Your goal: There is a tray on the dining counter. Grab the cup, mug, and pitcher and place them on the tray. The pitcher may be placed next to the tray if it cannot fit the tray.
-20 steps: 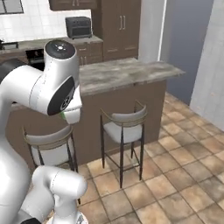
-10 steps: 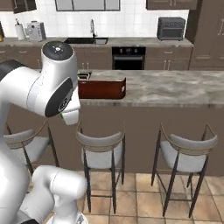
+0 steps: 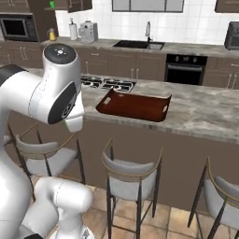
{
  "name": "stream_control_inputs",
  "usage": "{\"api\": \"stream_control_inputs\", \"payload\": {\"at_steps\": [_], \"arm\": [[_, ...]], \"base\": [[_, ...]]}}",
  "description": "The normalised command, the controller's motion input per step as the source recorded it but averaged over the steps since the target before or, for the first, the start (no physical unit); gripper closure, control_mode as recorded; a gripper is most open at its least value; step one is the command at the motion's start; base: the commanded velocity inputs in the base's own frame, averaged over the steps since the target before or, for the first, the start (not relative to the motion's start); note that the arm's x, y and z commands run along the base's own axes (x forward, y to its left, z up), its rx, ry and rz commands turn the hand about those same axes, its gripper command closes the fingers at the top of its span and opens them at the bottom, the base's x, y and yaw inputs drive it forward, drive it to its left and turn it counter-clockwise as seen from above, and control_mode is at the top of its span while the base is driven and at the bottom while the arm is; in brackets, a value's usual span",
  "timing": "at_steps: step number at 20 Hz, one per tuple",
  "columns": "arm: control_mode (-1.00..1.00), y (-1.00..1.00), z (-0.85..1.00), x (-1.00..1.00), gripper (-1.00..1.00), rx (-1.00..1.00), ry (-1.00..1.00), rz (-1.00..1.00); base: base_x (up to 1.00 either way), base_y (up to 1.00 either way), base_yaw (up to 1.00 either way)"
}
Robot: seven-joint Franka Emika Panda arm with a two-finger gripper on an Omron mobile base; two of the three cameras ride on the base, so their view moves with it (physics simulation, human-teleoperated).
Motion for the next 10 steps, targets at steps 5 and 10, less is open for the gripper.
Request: {"api": "stream_control_inputs", "payload": {"at_steps": [5,10], "arm": [[1.0,0.0,0.0,0.0,1.0,0.0,0.0,0.0],[1.0,0.0,0.0,0.0,1.0,0.0,0.0,0.0]], "base": [[0.67,-0.27,-0.05],[0.52,0.0,-0.25]]}}
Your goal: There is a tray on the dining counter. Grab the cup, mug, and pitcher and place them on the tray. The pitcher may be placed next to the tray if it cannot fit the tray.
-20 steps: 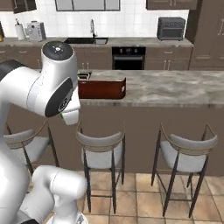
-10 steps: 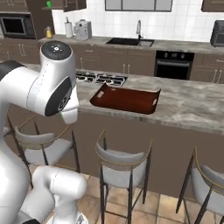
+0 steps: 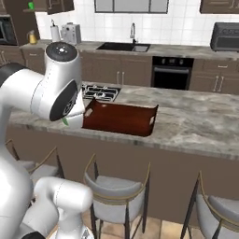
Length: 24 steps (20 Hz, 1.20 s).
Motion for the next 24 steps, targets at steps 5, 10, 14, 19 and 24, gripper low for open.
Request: {"api": "stream_control_inputs", "payload": {"at_steps": [5,10,14,19,24], "arm": [[1.0,0.0,0.0,0.0,1.0,0.0,0.0,0.0],[1.0,0.0,0.0,0.0,1.0,0.0,0.0,0.0],[1.0,0.0,0.0,0.0,1.0,0.0,0.0,0.0],[1.0,0.0,0.0,0.0,1.0,0.0,0.0,0.0],[1.0,0.0,0.0,0.0,1.0,0.0,0.0,0.0]], "base": [[0.47,0.0,-0.27],[0.63,0.0,-0.17],[0.63,0.0,-0.09],[0.42,0.0,-0.02],[0.69,0.0,0.0]]}}
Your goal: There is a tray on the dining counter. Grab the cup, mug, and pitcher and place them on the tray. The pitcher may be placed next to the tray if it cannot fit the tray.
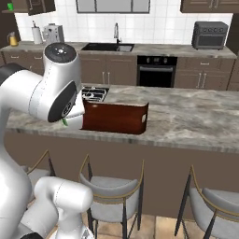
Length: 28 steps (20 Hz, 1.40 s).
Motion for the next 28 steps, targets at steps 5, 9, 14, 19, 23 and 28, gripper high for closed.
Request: {"api": "stream_control_inputs", "payload": {"at_steps": [5,9,14,19,23,28], "arm": [[-1.0,0.0,0.0,0.98,1.0,0.0,0.1,0.0],[-1.0,0.04,-0.12,1.0,1.0,0.0,0.09,0.0],[-1.0,0.05,-0.24,1.0,1.0,0.0,0.06,0.0],[-1.0,0.17,-0.38,1.0,1.0,0.0,0.06,0.0],[-1.0,0.15,-0.4,0.98,1.0,0.0,0.05,0.0],[-1.0,0.22,-0.29,0.89,1.0,0.0,0.13,0.0]], "base": [[0.0,0.0,0.0],[0.0,0.0,0.0],[0.0,0.0,0.0],[0.0,0.0,0.0],[0.0,0.0,0.0],[0.0,0.0,0.0]]}}
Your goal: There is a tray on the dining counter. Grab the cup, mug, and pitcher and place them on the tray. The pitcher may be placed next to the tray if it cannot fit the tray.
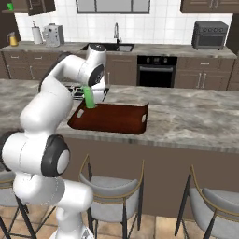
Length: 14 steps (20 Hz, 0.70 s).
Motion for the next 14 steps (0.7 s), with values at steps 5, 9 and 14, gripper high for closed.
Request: {"api": "stream_control_inputs", "payload": {"at_steps": [5,9,14], "arm": [[-1.0,0.3,-0.35,0.88,1.0,0.0,0.1,0.0],[-1.0,0.16,-0.38,0.75,1.0,0.0,0.04,0.0],[-1.0,0.09,-0.43,0.51,1.0,0.02,0.0,0.0]], "base": [[0.0,0.0,0.0],[0.0,0.0,0.0],[0.0,0.0,0.0]]}}
